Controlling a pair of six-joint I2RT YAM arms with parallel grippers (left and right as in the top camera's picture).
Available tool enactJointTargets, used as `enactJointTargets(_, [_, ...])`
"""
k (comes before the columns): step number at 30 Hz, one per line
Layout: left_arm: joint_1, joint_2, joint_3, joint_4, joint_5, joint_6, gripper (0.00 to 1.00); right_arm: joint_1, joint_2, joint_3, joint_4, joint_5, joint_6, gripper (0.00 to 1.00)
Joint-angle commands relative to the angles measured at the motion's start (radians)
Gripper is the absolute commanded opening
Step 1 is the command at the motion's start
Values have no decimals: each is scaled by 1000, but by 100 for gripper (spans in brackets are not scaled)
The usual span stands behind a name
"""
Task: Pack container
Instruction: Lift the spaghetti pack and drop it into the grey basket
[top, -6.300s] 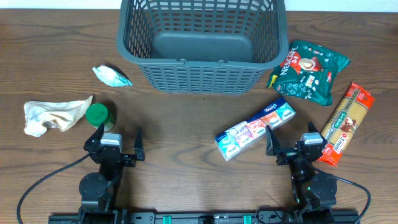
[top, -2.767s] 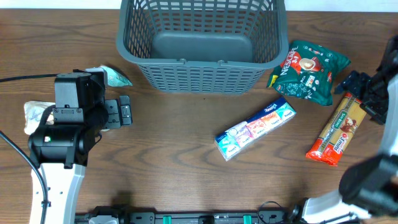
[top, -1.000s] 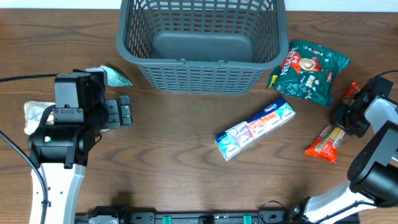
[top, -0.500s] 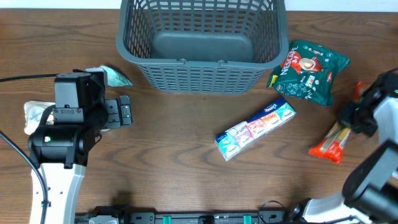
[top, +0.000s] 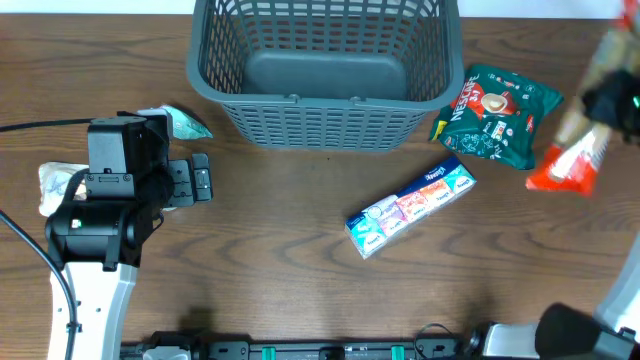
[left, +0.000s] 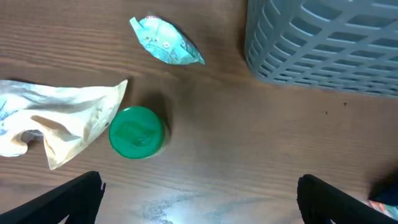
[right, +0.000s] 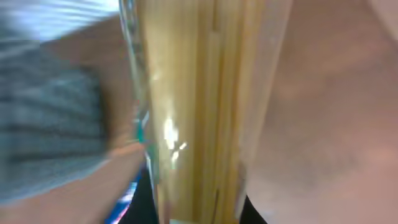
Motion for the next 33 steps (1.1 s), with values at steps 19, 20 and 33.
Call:
enactJointTargets(19, [5, -5, 22, -32, -12, -5, 99, 848, 384, 505, 295, 115, -779, 1])
enactJointTargets(20, [5, -5, 22, -32, -12, -5, 99, 853, 410, 505, 285, 115, -778, 1])
enactJointTargets(33, [5, -5, 22, -35, -12, -5, 99, 824, 636, 505, 203, 121, -745, 1])
